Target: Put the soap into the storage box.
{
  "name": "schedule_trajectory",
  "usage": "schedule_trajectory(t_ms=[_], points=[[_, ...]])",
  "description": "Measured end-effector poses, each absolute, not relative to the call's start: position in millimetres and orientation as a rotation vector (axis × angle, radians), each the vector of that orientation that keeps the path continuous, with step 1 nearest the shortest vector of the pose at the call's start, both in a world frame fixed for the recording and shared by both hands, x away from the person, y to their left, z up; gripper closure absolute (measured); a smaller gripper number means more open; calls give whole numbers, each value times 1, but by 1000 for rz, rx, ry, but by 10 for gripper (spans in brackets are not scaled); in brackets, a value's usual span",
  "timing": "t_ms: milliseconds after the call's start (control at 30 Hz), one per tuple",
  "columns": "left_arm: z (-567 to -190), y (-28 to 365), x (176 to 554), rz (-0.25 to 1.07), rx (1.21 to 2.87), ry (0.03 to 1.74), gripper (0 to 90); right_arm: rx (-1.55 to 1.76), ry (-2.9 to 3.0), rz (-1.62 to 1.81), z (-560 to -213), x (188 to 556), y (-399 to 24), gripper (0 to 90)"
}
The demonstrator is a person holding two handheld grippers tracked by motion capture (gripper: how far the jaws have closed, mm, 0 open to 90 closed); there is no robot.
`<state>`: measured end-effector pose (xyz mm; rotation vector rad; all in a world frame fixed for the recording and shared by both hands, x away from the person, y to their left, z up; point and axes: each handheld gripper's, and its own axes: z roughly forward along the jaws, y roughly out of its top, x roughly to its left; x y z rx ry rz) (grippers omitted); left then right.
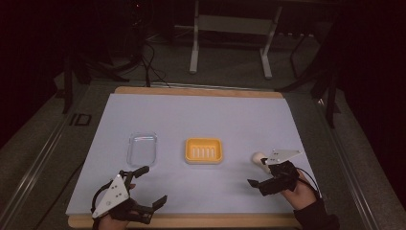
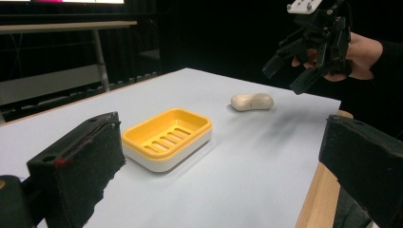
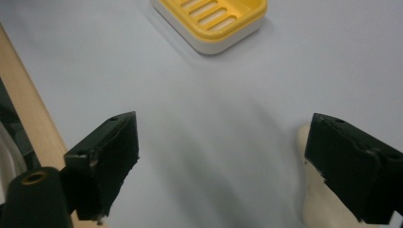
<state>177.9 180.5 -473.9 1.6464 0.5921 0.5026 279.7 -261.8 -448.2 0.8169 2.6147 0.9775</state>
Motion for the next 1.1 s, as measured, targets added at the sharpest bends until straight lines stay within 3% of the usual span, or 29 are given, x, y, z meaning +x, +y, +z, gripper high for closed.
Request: schedule_trajectory(t_ms=[533,1100], points=[[-474,181,178,503,1653,594,11,713,2823,703,-449,284,-251,171],[-475,180,178,498,1662,591,11,768,2996,459,-447,295,-243,131]])
